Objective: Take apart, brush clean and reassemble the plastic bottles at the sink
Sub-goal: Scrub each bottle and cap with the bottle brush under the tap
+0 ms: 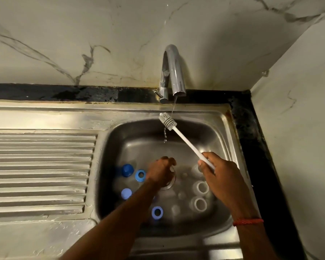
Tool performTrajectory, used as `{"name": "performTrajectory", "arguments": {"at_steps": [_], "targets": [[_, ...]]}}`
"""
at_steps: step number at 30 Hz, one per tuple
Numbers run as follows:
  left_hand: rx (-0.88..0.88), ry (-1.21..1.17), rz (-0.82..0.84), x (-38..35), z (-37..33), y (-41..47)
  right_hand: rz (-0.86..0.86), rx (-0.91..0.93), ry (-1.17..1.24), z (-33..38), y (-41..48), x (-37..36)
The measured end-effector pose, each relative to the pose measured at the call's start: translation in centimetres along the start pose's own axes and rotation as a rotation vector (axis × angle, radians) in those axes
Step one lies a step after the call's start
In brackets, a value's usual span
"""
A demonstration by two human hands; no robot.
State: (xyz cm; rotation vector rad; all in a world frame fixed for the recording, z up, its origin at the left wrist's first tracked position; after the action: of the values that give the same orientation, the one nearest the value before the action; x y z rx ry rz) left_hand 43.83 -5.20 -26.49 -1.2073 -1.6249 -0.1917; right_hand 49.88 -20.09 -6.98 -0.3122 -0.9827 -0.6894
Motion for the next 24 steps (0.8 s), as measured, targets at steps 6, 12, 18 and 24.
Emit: {"name": "performTrajectory", "arguments": {"at_steps": [6, 12, 18, 24], "targets": [[0.175, 0.659, -0.025, 4.1, 5.1, -0.1, -0.022, -0.014, -0.011, 0.1, -0.3, -0.2], [0.145, 0.794, 0.027, 3.6, 5.5, -0.9, -0.042, -0.002, -0.005, 0.8, -0.3, 0.4], [0.112, 0.272, 0.015, 7.0, 3.6, 0.2, -0.111, 0.017, 0.015, 1.1, -0.3, 2.4], [0.167, -0.869, 0.005, 13.3, 1.8, -1.0, -0.179, 0.040, 0.091, 1.9, 0.5, 3.9]]}}
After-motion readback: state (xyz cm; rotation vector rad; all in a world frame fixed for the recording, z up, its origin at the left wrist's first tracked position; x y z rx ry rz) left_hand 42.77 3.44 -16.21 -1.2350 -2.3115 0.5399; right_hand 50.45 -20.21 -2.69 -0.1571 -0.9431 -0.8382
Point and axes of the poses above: each hand's wrist, its own y-axis towards the middle knuckle, its own x-axis out of the back of the hand, z = x × y, the point moved 8 cm from there along y, towards the middle knuckle, and after that the axes turned 15 degrees about x, right-handed, at the moved point
